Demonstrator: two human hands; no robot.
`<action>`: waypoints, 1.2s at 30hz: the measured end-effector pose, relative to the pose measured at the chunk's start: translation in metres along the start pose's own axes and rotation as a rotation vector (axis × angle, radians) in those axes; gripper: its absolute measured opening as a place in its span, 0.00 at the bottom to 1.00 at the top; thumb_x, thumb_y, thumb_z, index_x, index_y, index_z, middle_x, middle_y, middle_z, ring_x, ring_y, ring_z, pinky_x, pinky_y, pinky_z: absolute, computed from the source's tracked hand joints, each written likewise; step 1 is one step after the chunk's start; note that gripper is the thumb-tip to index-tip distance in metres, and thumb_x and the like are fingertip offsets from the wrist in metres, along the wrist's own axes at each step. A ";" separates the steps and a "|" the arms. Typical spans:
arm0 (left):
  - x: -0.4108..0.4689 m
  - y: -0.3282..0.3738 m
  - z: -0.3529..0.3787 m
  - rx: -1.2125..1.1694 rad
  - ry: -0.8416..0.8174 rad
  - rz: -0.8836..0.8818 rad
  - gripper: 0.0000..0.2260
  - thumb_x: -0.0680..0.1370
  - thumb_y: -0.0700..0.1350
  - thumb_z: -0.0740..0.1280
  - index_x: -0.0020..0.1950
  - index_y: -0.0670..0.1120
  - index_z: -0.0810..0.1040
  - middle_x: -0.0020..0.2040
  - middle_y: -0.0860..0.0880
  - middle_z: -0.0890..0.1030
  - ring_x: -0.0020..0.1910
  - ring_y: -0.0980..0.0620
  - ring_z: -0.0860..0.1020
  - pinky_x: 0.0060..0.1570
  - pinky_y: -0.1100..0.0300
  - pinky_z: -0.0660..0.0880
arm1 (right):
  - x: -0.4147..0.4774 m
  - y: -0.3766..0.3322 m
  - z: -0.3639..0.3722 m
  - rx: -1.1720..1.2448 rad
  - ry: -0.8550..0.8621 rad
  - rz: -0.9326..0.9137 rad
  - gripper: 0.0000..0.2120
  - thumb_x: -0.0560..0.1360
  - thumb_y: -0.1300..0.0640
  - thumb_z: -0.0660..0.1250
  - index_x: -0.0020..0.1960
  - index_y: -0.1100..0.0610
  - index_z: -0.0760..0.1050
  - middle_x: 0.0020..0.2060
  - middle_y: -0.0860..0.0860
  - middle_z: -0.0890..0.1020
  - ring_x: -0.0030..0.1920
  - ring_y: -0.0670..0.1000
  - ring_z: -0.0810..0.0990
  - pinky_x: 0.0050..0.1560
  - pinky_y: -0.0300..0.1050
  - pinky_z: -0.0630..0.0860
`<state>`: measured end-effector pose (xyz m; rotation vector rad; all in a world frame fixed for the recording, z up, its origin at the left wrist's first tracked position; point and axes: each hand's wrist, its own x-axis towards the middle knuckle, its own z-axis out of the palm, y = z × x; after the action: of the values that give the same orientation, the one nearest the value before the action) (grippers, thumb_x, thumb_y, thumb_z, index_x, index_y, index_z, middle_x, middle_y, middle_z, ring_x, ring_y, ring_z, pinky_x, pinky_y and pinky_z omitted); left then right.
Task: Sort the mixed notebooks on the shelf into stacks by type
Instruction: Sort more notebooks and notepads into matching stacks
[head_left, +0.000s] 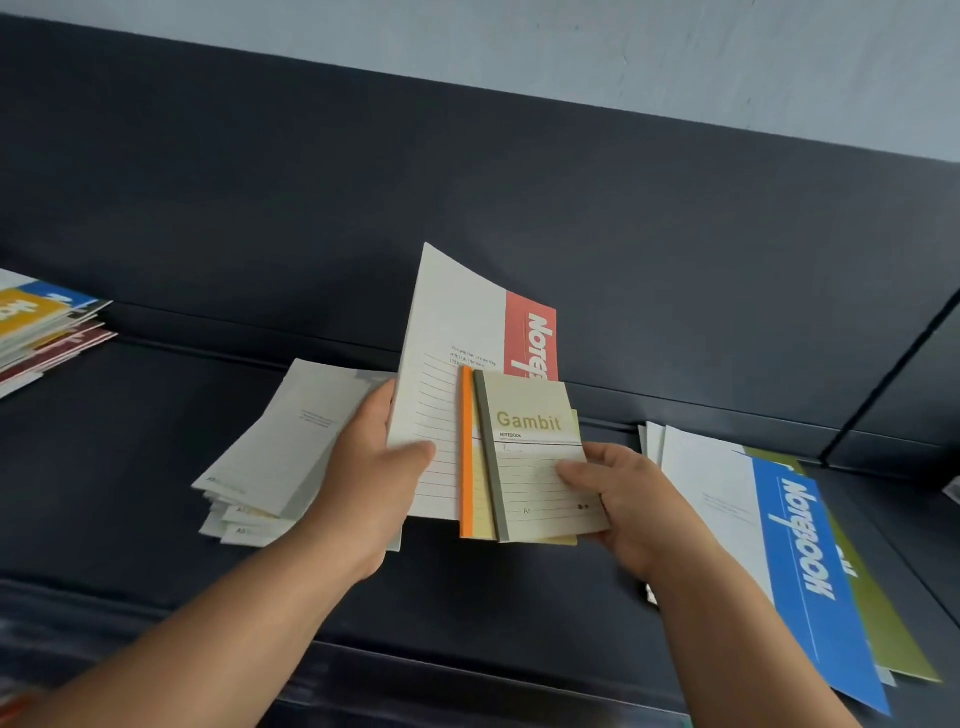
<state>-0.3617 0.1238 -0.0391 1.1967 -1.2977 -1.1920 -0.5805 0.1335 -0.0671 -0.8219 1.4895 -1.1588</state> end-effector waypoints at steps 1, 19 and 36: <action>0.000 0.000 -0.002 0.000 0.003 0.004 0.22 0.79 0.35 0.64 0.66 0.57 0.73 0.57 0.59 0.80 0.56 0.57 0.78 0.43 0.63 0.77 | -0.001 0.001 0.000 -0.009 0.008 0.001 0.13 0.76 0.62 0.69 0.60 0.56 0.77 0.50 0.54 0.86 0.50 0.57 0.85 0.42 0.52 0.82; 0.007 0.002 -0.094 -0.086 0.024 -0.025 0.23 0.78 0.31 0.61 0.59 0.59 0.75 0.55 0.58 0.82 0.56 0.55 0.79 0.47 0.61 0.76 | -0.001 -0.009 0.038 -0.530 0.510 -0.130 0.09 0.75 0.62 0.66 0.52 0.51 0.73 0.44 0.49 0.77 0.44 0.53 0.76 0.40 0.42 0.69; -0.009 0.006 -0.103 -0.154 -0.173 0.004 0.17 0.77 0.34 0.65 0.54 0.56 0.79 0.50 0.57 0.85 0.50 0.58 0.82 0.47 0.62 0.76 | -0.076 -0.005 0.108 0.034 0.262 -0.131 0.10 0.77 0.58 0.70 0.58 0.58 0.75 0.49 0.54 0.86 0.46 0.54 0.86 0.42 0.49 0.83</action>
<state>-0.2585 0.1280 -0.0286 0.9969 -1.3075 -1.3918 -0.4586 0.1756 -0.0396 -0.7760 1.6420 -1.4292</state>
